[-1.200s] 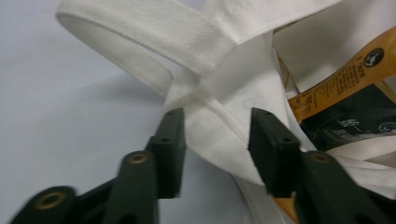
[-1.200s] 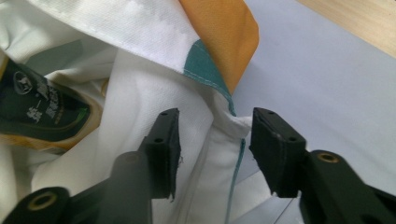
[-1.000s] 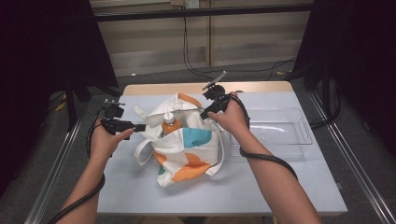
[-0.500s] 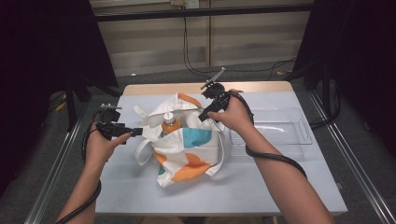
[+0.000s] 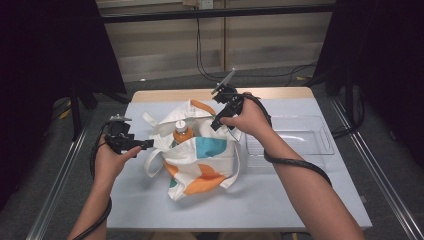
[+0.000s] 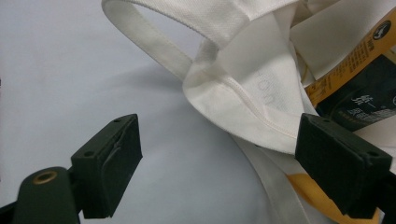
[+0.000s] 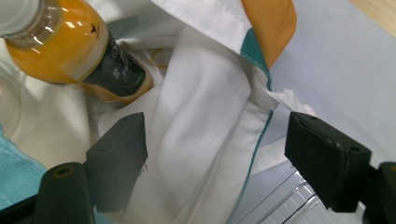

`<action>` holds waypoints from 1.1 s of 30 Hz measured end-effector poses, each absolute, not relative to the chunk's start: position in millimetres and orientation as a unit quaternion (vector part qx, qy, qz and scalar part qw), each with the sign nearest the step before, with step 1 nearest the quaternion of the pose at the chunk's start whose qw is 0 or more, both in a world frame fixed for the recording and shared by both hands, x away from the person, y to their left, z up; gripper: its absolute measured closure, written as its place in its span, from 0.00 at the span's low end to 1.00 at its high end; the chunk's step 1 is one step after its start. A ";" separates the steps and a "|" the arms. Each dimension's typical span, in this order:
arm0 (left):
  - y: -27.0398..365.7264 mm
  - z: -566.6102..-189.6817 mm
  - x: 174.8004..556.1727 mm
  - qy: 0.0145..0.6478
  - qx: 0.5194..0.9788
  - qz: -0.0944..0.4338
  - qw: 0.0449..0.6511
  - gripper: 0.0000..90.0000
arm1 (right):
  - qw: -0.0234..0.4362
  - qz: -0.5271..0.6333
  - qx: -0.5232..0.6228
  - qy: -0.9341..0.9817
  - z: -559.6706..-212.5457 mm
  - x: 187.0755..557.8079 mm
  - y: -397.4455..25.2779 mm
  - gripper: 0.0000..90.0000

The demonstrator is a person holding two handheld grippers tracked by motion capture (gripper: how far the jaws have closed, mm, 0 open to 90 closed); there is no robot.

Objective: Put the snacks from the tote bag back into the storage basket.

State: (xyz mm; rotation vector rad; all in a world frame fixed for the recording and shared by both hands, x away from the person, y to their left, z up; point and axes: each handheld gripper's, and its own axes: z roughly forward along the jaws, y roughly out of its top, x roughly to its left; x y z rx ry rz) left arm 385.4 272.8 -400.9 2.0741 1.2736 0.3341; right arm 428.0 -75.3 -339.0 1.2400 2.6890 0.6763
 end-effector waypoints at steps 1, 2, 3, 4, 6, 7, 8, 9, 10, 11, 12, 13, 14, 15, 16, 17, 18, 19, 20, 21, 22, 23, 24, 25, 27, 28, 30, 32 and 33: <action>272.2 -401.7 385.6 0.490 0.795 0.125 0.335 0.16 | 0.050 0.223 0.405 0.885 -338.1 428.6 -74.3 0.23; 272.6 -401.6 386.0 0.489 0.796 0.125 0.334 0.16 | 0.048 0.221 0.407 0.885 -336.9 428.5 -73.0 0.23; 273.7 -400.5 386.1 0.489 0.796 0.124 0.334 0.16 | 0.051 0.220 0.402 0.887 -335.7 429.3 -72.4 0.23; 274.2 -399.9 386.2 0.490 0.794 0.129 0.335 0.16 | 0.050 0.217 0.403 0.888 -334.4 429.3 -71.1 0.23; 274.6 -399.0 385.7 0.494 0.790 0.130 0.339 0.16 | 0.048 0.216 0.401 0.889 -332.0 429.2 -68.5 0.24; 276.2 -398.2 385.8 0.488 0.796 0.130 0.335 0.16 | 0.045 0.210 0.400 0.891 -331.0 429.1 -67.1 0.24; 276.3 -398.2 385.5 0.489 0.795 0.129 0.335 0.16 | 0.046 0.209 0.394 0.894 -331.1 429.6 -65.9 0.24; 276.5 -398.6 385.2 0.489 0.795 0.130 0.335 0.16 | 0.040 0.206 0.396 0.894 -330.4 429.1 -63.9 0.24; 276.8 -398.7 385.1 0.489 0.795 0.131 0.335 0.16 | 0.042 0.203 0.388 0.898 -330.5 429.2 -62.3 0.24; 277.3 -398.7 385.0 0.490 0.795 0.131 0.334 0.16 | 0.042 0.201 0.387 0.899 -330.4 428.9 -60.9 0.24; 277.0 -399.4 384.8 0.492 0.792 0.131 0.337 0.16 | 0.040 0.198 0.385 0.900 -330.3 428.9 -59.3 0.24; 278.6 -399.3 385.1 0.488 0.796 0.127 0.334 0.16 | 0.038 0.199 0.384 0.901 -330.2 428.7 -57.5 0.24; 278.5 -400.3 384.8 0.492 0.793 0.126 0.337 0.16 | 0.035 0.200 0.382 0.902 -330.1 428.6 -56.1 0.24; 279.1 -400.7 384.9 0.491 0.794 0.125 0.335 0.16 | 0.034 0.197 0.379 0.904 -329.8 428.7 -55.0 0.24; 279.3 -401.4 385.0 0.489 0.796 0.124 0.336 0.16 | 0.031 0.195 0.379 0.904 -329.7 428.7 -53.6 0.24; 279.7 -401.4 384.8 0.491 0.796 0.122 0.333 0.16 | 0.027 0.189 0.379 0.905 -329.3 428.7 -52.4 0.24; 279.8 -401.4 384.8 0.491 0.796 0.122 0.334 0.16 | 0.028 0.186 0.378 0.906 -329.4 428.9 -51.2 0.24; 279.8 -401.4 384.7 0.491 0.795 0.122 0.335 0.16 | 0.026 0.181 0.374 0.909 -328.5 429.5 -50.5 0.24; 279.7 -401.2 384.5 0.491 0.794 0.122 0.337 0.16 | 0.025 0.182 0.374 0.909 -328.1 429.5 -49.3 0.24; 279.7 -400.3 384.3 0.490 0.795 0.123 0.336 0.16 | 0.023 0.179 0.374 0.910 -327.1 429.7 -48.3 0.24; 279.3 -399.9 384.0 0.490 0.794 0.125 0.338 0.16 | 0.020 0.179 0.376 0.909 -326.6 429.6 -47.1 0.24; 279.2 -399.3 383.7 0.490 0.793 0.126 0.338 0.16 | 0.018 0.178 0.375 0.910 -325.6 429.8 -45.9 0.24; 279.2 -399.0 383.8 0.489 0.794 0.127 0.339 0.16 | 0.018 0.177 0.372 0.911 -325.2 430.0 -44.9 0.24; 279.2 -398.9 383.8 0.489 0.794 0.125 0.339 0.16 | 0.018 0.176 0.371 0.912 -324.3 429.9 -43.4 0.24; 279.2 -398.9 383.8 0.489 0.794 0.126 0.339 0.16 | 0.016 0.174 0.366 0.914 -323.1 430.3 -41.0 0.24; 278.7 -399.2 383.7 0.491 0.792 0.126 0.341 0.16 | 0.014 0.173 0.369 0.913 -322.1 430.0 -39.2 0.24; 278.5 -399.2 383.6 0.491 0.791 0.126 0.342 0.16 | 0.015 0.171 0.363 0.916 -321.5 430.3 -36.5 0.24; 277.9 -399.6 383.5 0.491 0.793 0.124 0.339 0.16 | 0.012 0.173 0.362 0.916 -320.7 430.2 -33.3 0.24; 277.2 -400.2 383.7 0.491 0.792 0.123 0.341 0.16 | 0.013 0.172 0.358 0.917 -320.1 430.5 -32.0 0.24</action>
